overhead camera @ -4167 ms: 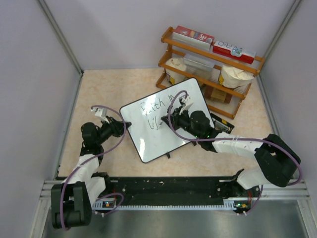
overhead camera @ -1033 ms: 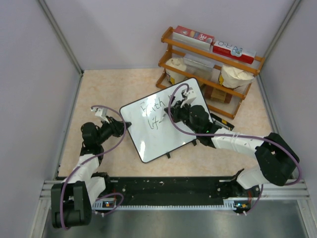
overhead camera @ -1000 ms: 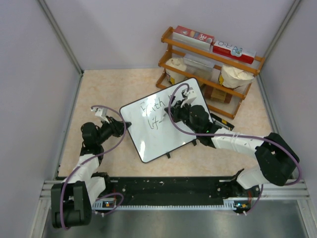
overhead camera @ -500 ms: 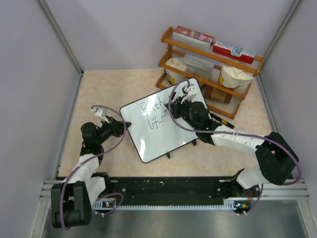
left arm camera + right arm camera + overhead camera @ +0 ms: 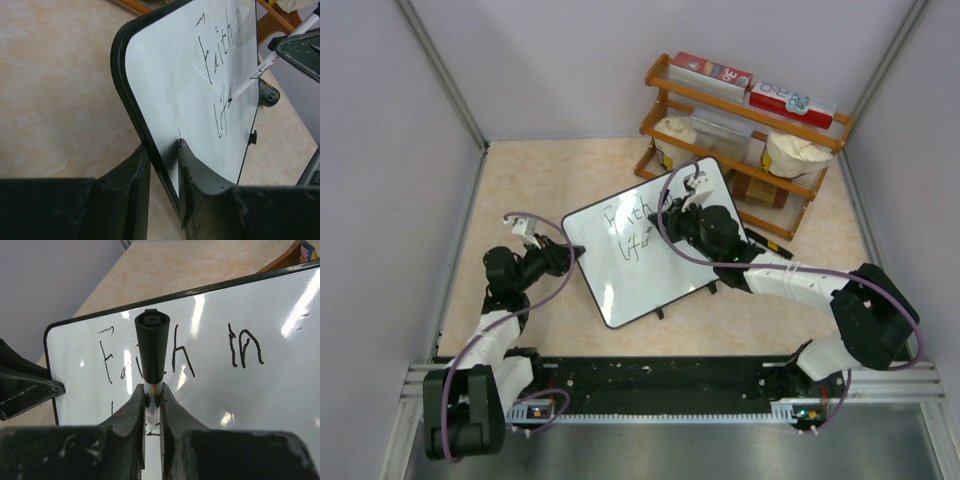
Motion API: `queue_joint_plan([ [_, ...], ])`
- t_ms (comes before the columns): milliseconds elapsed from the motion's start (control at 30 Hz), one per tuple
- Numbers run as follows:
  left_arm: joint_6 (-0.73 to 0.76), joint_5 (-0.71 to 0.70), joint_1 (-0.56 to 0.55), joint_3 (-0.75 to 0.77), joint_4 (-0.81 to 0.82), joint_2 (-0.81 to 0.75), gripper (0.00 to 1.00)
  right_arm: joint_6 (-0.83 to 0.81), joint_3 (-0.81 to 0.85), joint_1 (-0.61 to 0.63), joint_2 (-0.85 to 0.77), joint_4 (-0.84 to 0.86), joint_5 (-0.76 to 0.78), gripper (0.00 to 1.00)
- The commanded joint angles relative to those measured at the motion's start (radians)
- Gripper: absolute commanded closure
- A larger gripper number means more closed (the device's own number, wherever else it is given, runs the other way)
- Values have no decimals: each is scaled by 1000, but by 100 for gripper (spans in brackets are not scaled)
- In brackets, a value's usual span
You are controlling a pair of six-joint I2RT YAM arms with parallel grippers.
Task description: Write a sentence on the whiteboard
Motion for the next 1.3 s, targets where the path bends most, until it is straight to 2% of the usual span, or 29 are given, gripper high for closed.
queue_joint_plan([
  [0, 78, -30, -1, -2, 1, 16, 100, 6, -20, -9, 17, -8, -20, 100],
  [600, 80, -32, -1, -3, -2, 13, 100, -14, -35, -14, -14, -56, 67, 100],
  [1033, 80, -33, 1, -2, -2, 13, 100, -21, -9, -29, -50, -60, 64, 100],
  [1267, 80, -32, 1, -2, -1, 13, 100, -9, -34, -34, -161, -28, 20, 100],
])
